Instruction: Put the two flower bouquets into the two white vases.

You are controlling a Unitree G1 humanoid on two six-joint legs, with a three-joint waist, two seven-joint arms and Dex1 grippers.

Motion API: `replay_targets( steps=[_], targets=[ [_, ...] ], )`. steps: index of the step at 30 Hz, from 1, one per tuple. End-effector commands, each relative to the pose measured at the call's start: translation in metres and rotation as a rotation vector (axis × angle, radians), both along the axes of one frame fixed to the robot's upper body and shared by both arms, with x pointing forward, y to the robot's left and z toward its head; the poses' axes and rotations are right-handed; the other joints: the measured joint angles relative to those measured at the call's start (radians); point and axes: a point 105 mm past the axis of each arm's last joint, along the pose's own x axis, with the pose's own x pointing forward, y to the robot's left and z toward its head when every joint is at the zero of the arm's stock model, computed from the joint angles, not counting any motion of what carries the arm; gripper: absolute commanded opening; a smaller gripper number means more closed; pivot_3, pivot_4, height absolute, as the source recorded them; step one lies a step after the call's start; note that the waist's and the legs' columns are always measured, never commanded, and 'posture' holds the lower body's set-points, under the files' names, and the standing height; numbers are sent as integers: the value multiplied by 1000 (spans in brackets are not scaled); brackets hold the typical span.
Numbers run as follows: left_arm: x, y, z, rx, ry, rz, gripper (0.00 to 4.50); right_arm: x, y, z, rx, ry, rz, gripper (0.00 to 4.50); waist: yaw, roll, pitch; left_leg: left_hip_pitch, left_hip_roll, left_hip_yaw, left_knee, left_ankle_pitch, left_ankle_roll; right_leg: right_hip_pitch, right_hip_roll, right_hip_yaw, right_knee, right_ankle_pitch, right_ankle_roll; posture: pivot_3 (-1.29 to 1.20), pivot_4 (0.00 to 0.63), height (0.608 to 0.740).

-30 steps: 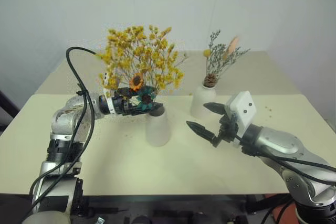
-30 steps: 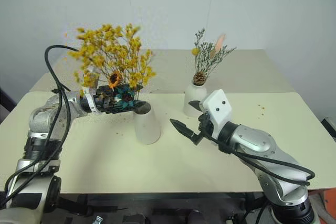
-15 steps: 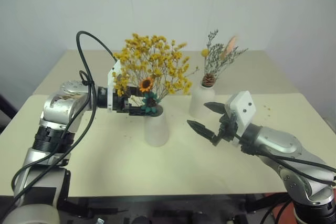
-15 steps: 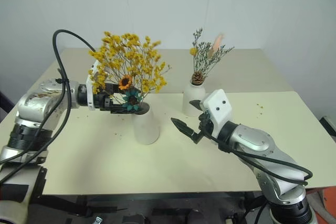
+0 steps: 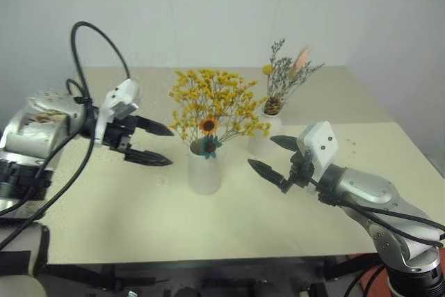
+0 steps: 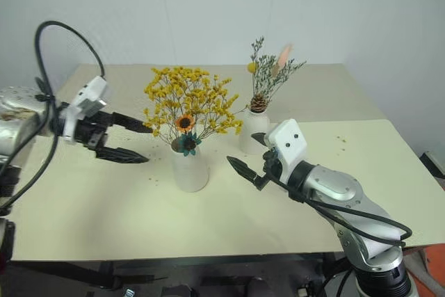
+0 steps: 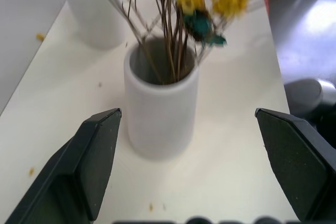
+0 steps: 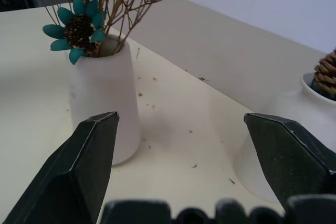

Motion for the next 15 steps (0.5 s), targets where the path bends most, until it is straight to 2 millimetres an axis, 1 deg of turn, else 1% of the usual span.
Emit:
replay_targets(
  steps=[1, 4, 6, 8, 10, 11, 12, 13, 15],
  targets=[
    [-10, 23, 9, -6, -75, 47, 4474, -8, -10, 16, 18, -67, -15, 4500, 0, 0, 0, 0, 0, 0, 0, 0, 0, 0, 0, 0, 0, 0, 0, 0, 150, 740],
    [-14, 37, 17, -84, -131, 121, 4474, -15, -25, 20, 14, -61, -9, 4500, 2, 0, 0, 0, 1, 0, 0, 0, 0, -1, 0, 0, 0, 0, 0, 0, 150, 740],
    [-16, 40, 26, -174, -185, 151, 4474, -22, -36, 22, -6, -50, 14, 4500, 12, 0, 0, -1, 1, -1, 1, 0, 0, 0, 0, -2, 0, 0, 0, 0, 150, 740],
    [-16, 38, 37, -257, -248, 175, 4474, -31, -47, 25, -34, -42, 49, 4500, 20, 0, 0, -1, 1, -1, 1, 0, 0, 1, -1, -3, -1, 0, 0, 0, 150, 740],
    [-17, 31, 51, -356, -260, 198, 4474, -37, -59, 28, -66, -12, 66, 4500, 29, 0, 0, 0, 1, -1, 1, 0, 0, 1, -1, -3, -1, 0, 0, 0, 150, 740],
    [-21, 27, 56, -389, -253, 189, 4474, -38, -65, 28, -87, 15, 66, 4500, 30, 0, 0, 0, 1, -1, 1, 0, 0, 2, -1, -3, -1, -1, 0, 0, 150, 740],
    [-25, 23, 58, -404, -248, 177, 4474, -40, -70, 28, -111, 34, 65, 4500, 29, 0, 0, 0, 1, -1, 1, 0, 0, 2, -1, -3, 0, -1, 1, 0, 150, 740],
    [-28, 22, 56, -391, -247, 171, 4474, -43, -75, 28, -134, 54, 71, 4500, 28, 0, 0, 0, 1, -1, 1, 0, 0, 2, 0, -3, 0, -2, 2, 0, 150, 740],
    [-31, 24, 45, -317, -258, 186, 4474, -50, -82, 27, -175, 85, 83, 4500, 26, 0, 0, 1, 1, 0, 1, 0, 0, 2, 0, -2, 0, -3, 3, 0, 150, 740]
  ],
)
